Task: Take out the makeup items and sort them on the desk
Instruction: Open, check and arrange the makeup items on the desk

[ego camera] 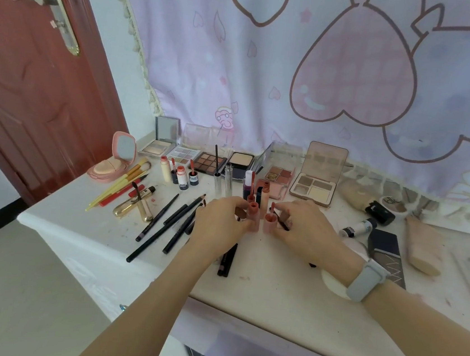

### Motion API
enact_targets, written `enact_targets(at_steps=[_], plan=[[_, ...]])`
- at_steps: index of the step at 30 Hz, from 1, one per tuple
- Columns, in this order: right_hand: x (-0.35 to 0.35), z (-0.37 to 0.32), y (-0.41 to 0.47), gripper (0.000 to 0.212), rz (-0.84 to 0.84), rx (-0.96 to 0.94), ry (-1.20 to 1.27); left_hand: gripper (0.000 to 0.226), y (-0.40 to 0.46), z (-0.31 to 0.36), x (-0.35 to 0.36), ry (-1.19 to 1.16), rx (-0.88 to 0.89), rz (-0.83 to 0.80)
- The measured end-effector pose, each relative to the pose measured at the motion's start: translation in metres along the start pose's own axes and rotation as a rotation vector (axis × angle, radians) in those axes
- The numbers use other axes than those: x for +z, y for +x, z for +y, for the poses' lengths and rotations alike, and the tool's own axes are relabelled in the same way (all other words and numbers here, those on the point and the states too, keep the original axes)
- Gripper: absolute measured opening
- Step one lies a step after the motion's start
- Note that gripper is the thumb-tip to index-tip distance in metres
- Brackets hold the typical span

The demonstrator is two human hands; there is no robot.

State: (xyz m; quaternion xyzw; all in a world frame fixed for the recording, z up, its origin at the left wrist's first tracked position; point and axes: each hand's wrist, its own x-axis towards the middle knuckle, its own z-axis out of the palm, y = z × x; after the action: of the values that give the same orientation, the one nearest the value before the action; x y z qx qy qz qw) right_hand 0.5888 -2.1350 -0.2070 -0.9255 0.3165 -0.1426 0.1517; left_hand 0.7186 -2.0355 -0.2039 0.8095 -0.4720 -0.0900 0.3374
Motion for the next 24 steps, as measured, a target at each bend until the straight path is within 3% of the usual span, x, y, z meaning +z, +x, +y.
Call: enact_targets(at_steps=[3,9,15,19,22,24], plan=[[-0.005,0.008,-0.008,0.046,0.065,0.061,-0.064,0.037,-0.005,-0.001,-0.002,0.014,-0.032,0.041],[-0.003,0.018,-0.011,0.053,0.047,0.112,-0.190,0.028,-0.027,0.000,-0.005,-0.100,-0.023,0.179],[0.001,0.017,0.001,0.038,0.039,0.143,-0.190,0.020,-0.047,0.006,-0.009,-0.201,-0.019,0.277],[-0.006,0.014,-0.002,0.034,0.143,0.149,-0.156,0.021,-0.054,0.005,-0.010,-0.186,0.042,0.298],[-0.024,0.011,-0.015,0.025,0.283,0.144,-0.012,0.020,-0.061,0.009,-0.011,-0.187,0.120,0.320],[-0.038,0.012,-0.028,0.016,0.272,0.149,0.189,0.021,-0.067,0.013,-0.010,-0.191,0.194,0.320]])
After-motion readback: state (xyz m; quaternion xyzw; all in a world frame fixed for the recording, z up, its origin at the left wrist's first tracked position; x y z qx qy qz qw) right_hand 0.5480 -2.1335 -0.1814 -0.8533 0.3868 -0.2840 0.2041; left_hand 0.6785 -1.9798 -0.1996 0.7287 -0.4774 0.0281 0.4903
